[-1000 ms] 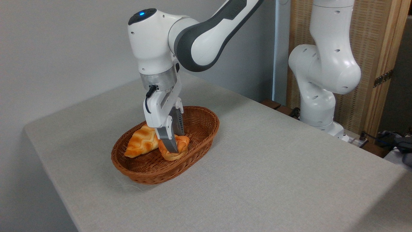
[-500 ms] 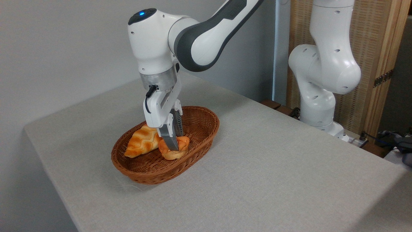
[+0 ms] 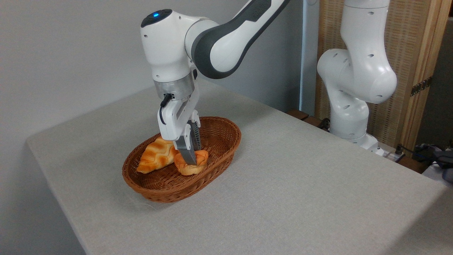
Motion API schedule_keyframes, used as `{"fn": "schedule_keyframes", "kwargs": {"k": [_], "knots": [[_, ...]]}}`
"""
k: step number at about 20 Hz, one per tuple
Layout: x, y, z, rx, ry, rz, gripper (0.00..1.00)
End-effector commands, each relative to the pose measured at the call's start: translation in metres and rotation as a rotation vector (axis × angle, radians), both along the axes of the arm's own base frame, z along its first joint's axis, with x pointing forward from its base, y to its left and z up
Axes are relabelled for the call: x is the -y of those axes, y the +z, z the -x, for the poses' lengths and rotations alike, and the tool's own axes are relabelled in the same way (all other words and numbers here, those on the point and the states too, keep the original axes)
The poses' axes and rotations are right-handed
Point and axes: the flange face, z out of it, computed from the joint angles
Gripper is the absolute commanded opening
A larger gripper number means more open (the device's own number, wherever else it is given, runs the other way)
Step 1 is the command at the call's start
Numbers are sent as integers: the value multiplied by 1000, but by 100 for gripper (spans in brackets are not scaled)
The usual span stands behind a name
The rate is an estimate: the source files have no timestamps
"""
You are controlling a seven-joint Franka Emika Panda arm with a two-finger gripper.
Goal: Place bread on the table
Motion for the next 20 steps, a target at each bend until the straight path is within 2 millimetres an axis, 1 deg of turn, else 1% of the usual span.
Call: {"fn": "schedule_keyframes", "kwargs": {"k": [1,4,7,10,16,17,20], "knots": [[-2,-2,1,8,-10,-8,26],[-2,-1,1,11,-7,-7,26],[-2,2,1,15,-3,-5,23],[-3,4,0,16,-1,-3,9],[-3,3,0,16,-2,-3,4],[-3,4,0,16,-2,-3,0],[-3,4,0,18,-2,-2,0]]}}
